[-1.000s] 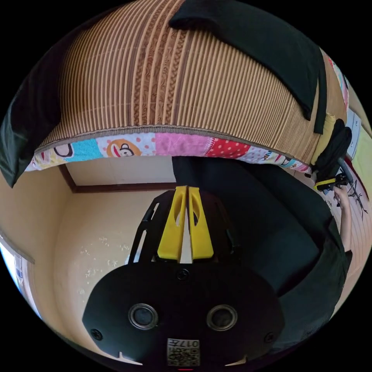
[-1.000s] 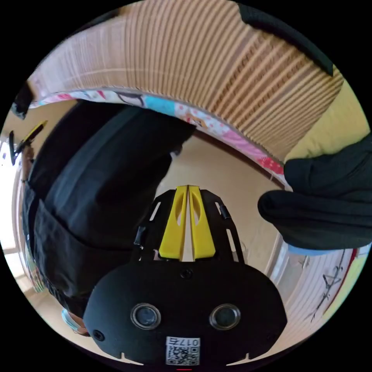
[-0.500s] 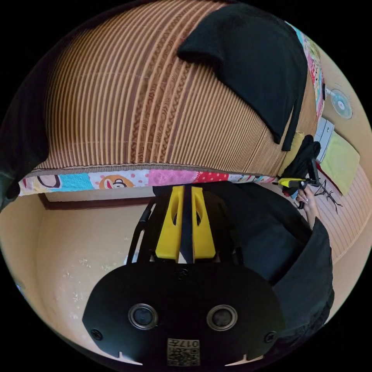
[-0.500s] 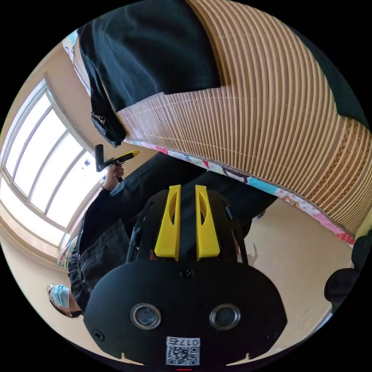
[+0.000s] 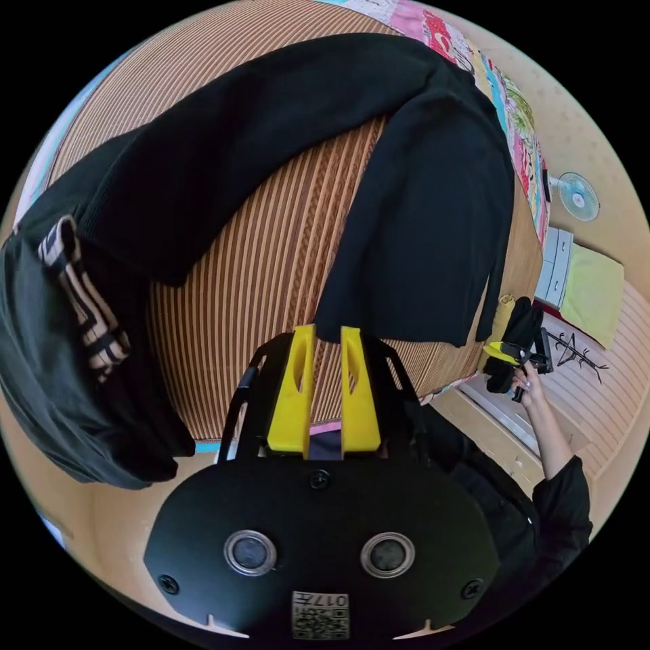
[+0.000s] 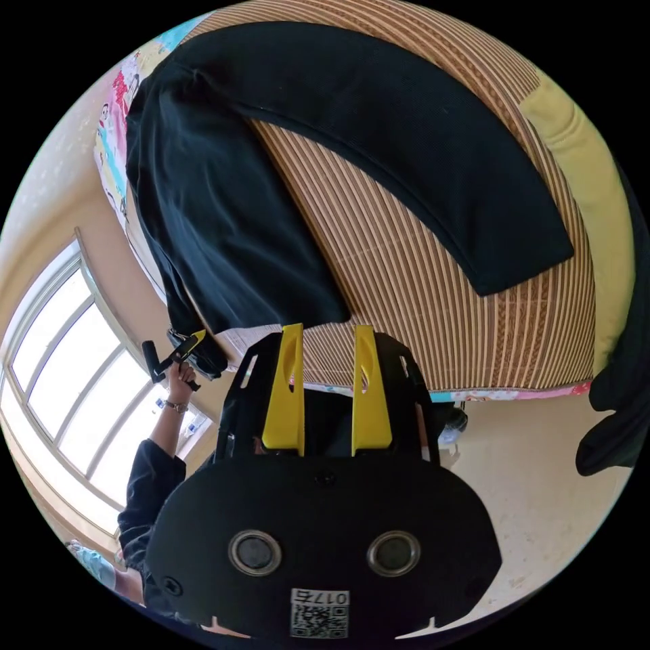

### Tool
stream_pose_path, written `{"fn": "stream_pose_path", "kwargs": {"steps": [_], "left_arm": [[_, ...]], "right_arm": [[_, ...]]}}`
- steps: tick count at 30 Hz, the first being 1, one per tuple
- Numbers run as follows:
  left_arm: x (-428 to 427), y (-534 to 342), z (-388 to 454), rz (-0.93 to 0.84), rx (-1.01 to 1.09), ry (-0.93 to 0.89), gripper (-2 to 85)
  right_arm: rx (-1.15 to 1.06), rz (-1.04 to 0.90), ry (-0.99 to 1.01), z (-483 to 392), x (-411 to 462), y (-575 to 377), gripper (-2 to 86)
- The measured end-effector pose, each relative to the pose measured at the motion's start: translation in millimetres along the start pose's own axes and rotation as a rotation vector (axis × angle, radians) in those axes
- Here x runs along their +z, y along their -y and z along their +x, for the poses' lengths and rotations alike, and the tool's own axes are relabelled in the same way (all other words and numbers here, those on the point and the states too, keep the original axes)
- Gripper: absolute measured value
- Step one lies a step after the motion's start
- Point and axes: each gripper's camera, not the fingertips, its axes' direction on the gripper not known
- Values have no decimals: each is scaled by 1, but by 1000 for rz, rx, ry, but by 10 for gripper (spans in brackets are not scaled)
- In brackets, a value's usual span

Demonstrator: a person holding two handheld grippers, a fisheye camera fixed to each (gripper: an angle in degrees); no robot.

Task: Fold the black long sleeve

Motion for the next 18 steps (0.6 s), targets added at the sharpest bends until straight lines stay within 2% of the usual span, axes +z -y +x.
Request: {"fn": "stream_pose_path", "kwargs": {"steps": [3, 7, 11, 14, 18], "left_arm": [[4, 17, -1, -29, 4, 38, 74], [26, 25, -3, -87, 3, 44, 76], [28, 10, -15, -17, -87, 24, 57], [35, -4, -19, -45, -64, -90, 41], [40, -42, -9, -18, 35, -47, 38]], "right_arm": [[-31, 18, -31, -12, 12, 12, 109], [-39, -62, -130, -10, 54, 25, 106], [-61, -77, -142, 1, 88, 16, 64], [-87, -44, -199, 6, 92, 4, 34], [-128, -10, -287, 25, 89, -24, 20]]}}
